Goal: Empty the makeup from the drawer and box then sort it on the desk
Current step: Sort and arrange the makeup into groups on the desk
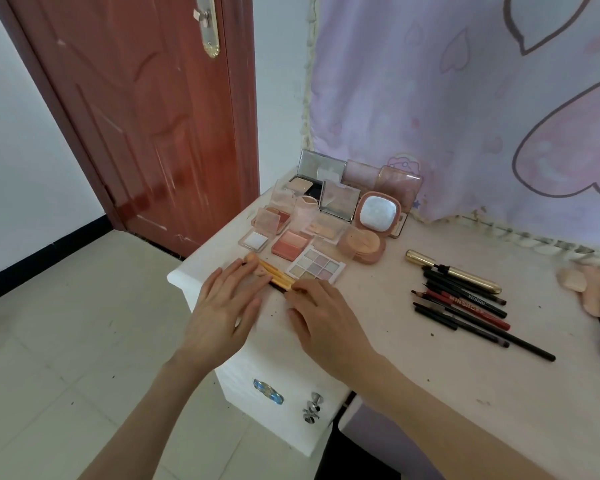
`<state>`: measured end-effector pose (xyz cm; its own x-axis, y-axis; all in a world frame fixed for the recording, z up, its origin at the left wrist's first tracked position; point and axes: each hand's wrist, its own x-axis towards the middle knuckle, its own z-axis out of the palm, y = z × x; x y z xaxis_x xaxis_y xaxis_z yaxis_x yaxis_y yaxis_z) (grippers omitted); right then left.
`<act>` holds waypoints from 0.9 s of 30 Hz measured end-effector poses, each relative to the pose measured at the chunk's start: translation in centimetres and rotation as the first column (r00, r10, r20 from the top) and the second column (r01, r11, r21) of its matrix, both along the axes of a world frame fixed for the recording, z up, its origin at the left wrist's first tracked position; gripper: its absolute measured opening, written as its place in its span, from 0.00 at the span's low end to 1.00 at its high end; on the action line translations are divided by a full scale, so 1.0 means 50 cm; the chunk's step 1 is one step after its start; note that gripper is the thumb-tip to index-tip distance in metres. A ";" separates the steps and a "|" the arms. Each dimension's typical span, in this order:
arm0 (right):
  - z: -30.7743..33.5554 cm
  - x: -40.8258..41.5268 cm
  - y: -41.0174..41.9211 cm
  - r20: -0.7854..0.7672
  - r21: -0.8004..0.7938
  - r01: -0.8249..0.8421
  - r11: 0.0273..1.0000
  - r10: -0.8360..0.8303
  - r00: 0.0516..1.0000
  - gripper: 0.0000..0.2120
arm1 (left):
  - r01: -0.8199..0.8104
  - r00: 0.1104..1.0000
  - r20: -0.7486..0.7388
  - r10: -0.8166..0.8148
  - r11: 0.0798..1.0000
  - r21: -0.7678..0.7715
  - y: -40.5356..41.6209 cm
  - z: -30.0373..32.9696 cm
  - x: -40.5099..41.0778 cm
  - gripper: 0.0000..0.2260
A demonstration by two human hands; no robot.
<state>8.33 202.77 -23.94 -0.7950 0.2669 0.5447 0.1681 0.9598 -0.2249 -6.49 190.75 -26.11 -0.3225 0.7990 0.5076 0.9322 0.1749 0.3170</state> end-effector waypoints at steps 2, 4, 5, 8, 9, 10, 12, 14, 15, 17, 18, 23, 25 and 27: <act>-0.003 0.019 -0.002 0.040 0.016 -0.017 1.000 0.017 0.999 0.14 | -0.010 1.000 -0.019 0.010 1.000 -0.023 0.003 0.002 0.003 0.18; -0.009 0.023 0.001 0.081 0.029 -0.027 0.999 0.025 0.996 0.17 | -0.004 0.999 -0.053 0.001 0.999 -0.051 0.009 0.003 0.008 0.20; -0.013 0.024 0.003 0.111 0.041 -0.028 0.999 0.023 0.994 0.19 | -0.004 0.997 -0.072 -0.001 0.997 -0.071 0.012 0.002 0.010 0.21; -0.019 0.026 0.006 0.227 0.092 -0.021 0.995 0.000 0.974 0.26 | -0.045 0.995 -0.099 0.033 0.991 -0.126 0.013 -0.004 0.007 0.22; -0.020 0.029 0.007 0.256 0.108 -0.025 0.994 -0.003 0.967 0.28 | -0.066 0.994 -0.100 0.052 0.988 -0.139 0.012 -0.005 0.005 0.22; -0.020 0.033 0.007 0.281 0.131 -0.030 0.991 -0.007 0.960 0.29 | -0.084 0.993 -0.100 0.070 0.985 -0.151 0.011 -0.005 0.002 0.23; -0.021 0.044 0.008 0.315 0.192 -0.040 0.981 -0.023 0.949 0.30 | -0.108 0.990 -0.105 0.090 0.978 -0.176 0.009 -0.006 0.000 0.23; -0.021 0.053 0.009 0.330 0.230 -0.050 0.972 -0.030 0.944 0.31 | -0.110 0.989 -0.119 0.088 0.975 -0.194 0.007 -0.006 0.004 0.24; -0.022 0.056 0.011 0.338 0.243 -0.048 0.969 -0.039 0.940 0.31 | -0.103 0.989 -0.125 0.080 0.975 -0.196 0.006 -0.006 0.008 0.24; -0.024 0.057 0.015 0.351 0.269 -0.017 0.963 -0.082 0.933 0.31 | -0.077 0.989 -0.135 0.053 0.981 -0.179 0.005 -0.002 0.020 0.24; -0.024 0.055 0.015 0.356 0.269 0.002 0.963 -0.101 0.929 0.31 | -0.061 0.990 -0.138 0.039 0.986 -0.156 0.004 0.002 0.026 0.24; -0.018 0.045 0.013 0.383 0.230 0.032 0.973 -0.121 0.916 0.32 | 0.045 0.991 -0.131 -0.041 0.998 0.035 -0.005 0.013 0.056 0.20; -0.016 0.051 0.014 0.377 0.224 0.020 0.974 -0.106 0.920 0.32 | 0.037 0.991 -0.128 -0.037 0.999 -0.003 -0.004 0.007 0.054 0.19; -0.015 0.064 0.014 0.375 0.217 -0.004 0.976 -0.079 0.924 0.31 | 0.017 0.992 -0.122 -0.024 0.998 -0.054 -0.003 0.001 0.051 0.19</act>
<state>11.53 203.49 -24.68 -0.9442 0.2134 0.2510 0.2371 0.9691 0.0683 -3.96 190.60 -26.03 -0.2438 0.8317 0.4987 0.9669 0.1688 0.1912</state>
